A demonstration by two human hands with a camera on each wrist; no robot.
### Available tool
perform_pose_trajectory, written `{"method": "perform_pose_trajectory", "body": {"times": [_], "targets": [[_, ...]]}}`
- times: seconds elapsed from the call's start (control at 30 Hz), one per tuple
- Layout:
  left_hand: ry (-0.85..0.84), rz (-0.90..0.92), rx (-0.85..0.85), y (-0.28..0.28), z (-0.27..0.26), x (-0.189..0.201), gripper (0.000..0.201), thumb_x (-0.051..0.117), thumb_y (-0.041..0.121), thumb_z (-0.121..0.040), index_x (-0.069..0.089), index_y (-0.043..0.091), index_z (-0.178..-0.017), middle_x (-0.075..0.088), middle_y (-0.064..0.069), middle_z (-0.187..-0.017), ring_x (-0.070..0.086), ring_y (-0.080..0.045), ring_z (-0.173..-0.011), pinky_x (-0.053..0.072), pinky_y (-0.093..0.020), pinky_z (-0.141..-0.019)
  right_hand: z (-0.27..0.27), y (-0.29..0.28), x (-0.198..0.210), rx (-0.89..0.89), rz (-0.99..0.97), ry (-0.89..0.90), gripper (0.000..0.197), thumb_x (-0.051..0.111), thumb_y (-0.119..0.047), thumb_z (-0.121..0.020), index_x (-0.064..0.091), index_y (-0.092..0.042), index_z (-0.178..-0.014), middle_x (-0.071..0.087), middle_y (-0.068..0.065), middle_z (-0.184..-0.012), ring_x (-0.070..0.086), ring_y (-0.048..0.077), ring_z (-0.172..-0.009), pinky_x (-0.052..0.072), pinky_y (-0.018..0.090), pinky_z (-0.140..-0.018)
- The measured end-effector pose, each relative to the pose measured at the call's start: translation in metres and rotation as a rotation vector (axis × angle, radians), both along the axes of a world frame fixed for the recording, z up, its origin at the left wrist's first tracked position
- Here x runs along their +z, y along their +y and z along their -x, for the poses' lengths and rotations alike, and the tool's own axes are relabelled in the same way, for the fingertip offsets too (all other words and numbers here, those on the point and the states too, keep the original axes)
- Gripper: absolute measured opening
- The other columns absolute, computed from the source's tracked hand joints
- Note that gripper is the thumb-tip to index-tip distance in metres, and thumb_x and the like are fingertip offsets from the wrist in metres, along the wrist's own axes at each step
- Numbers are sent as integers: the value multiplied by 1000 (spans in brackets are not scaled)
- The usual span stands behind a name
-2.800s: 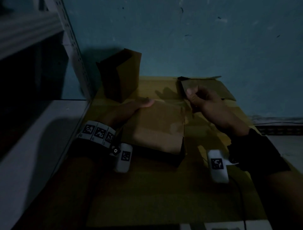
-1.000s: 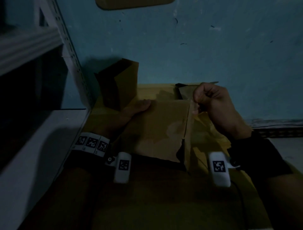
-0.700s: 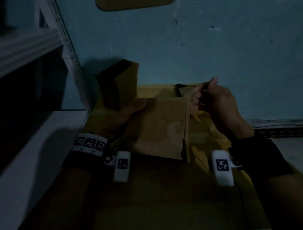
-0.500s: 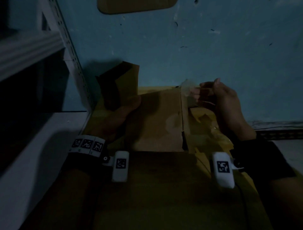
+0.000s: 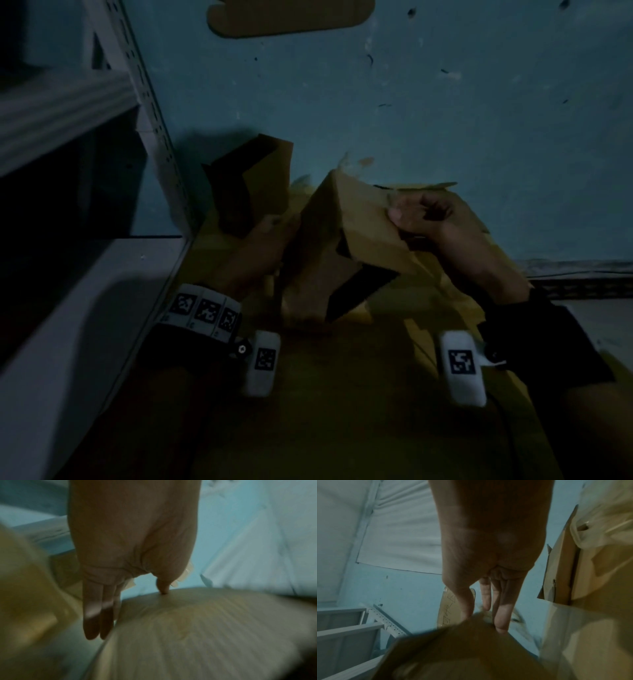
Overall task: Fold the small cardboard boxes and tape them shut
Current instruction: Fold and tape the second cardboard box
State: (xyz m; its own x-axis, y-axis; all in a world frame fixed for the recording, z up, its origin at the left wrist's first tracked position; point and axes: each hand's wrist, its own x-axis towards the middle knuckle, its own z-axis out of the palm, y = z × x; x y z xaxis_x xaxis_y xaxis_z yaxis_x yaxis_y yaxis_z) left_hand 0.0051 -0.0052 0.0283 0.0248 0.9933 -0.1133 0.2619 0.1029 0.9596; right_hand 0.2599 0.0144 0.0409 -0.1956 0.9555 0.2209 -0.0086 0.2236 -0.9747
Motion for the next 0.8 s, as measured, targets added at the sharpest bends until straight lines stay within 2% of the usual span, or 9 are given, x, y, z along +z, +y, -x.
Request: {"method": "perform_pose_trajectory", "body": {"times": [0.07, 0.17, 0.23, 0.3, 0.43, 0.53, 0.6, 0.7, 0.8], "targets": [[-37, -34, -4, -2, -8, 3, 69, 43, 70, -88, 61, 12, -120, 71, 2, -88, 62, -3, -61, 47, -24, -56, 3, 0, 1, -12, -7, 68, 28, 74, -4, -82, 66, 6, -107, 69, 8, -75, 66, 15, -64, 58, 23, -61], [-281, -44, -132, -15, -21, 13, 34, 49, 53, -84, 71, 30, -73, 69, 16, -63, 64, 4, -57, 48, -23, -62, 7, -2, 1, 16, -59, 70, 32, 76, -4, -74, 64, 9, -101, 69, 5, -71, 66, 16, -61, 59, 26, -64], [-455, -46, -182, -20, -24, 16, 26, 52, 47, -79, 70, 28, -82, 73, 14, -71, 69, -3, -70, 51, -26, -72, 11, -3, 1, 33, -118, 39, 30, 77, -6, -70, 65, 4, -96, 69, 2, -71, 67, 13, -64, 61, 27, -66], [-495, -20, -199, -18, -19, 16, 24, 72, 37, -75, 66, 23, -93, 75, 9, -79, 70, -10, -77, 55, -27, -75, 14, -4, 1, 47, -200, 17, 29, 78, -5, -69, 65, 3, -94, 68, 6, -77, 67, 15, -70, 62, 30, -68], [-566, 88, -246, -18, -14, 18, 28, 67, 31, -83, 64, 10, -101, 74, -4, -82, 70, -16, -71, 58, -27, -63, 12, -4, 3, -34, -344, -26, 43, 84, -9, -63, 62, -1, -99, 68, 4, -85, 67, 16, -75, 60, 33, -76], [-601, 101, -188, -17, -13, 19, 48, 81, 37, -63, 65, 8, -97, 71, -5, -80, 68, -18, -69, 57, -25, -60, 6, -4, 4, -121, -415, -101, 65, 90, -13, -60, 57, -1, -116, 66, -8, -98, 65, 17, -87, 60, 31, -76], [-578, 42, -142, -15, -13, 17, 40, 78, 31, -62, 65, 9, -93, 71, -2, -76, 67, -16, -67, 56, -24, -59, 4, -3, 4, -144, -468, -167, 70, 92, -18, -63, 60, -10, -125, 64, -2, -115, 65, 19, -102, 60, 34, -80], [-606, 118, -145, -15, -16, 18, 24, 69, 24, -77, 63, 7, -94, 71, -3, -71, 68, -15, -59, 55, -23, -54, 4, -1, 4, -117, -583, -214, 50, 90, -20, -68, 71, -10, -112, 62, 9, -119, 64, 20, -107, 57, 38, -84], [-610, 143, -142, -16, -18, 21, 18, 54, 24, -90, 61, 7, -92, 69, -2, -64, 66, -13, -53, 53, -20, -49, 8, 1, 2, -148, -569, -147, 24, 88, -13, -71, 74, -1, -86, 67, 15, -97, 67, 31, -92, 58, 52, -74]]}}
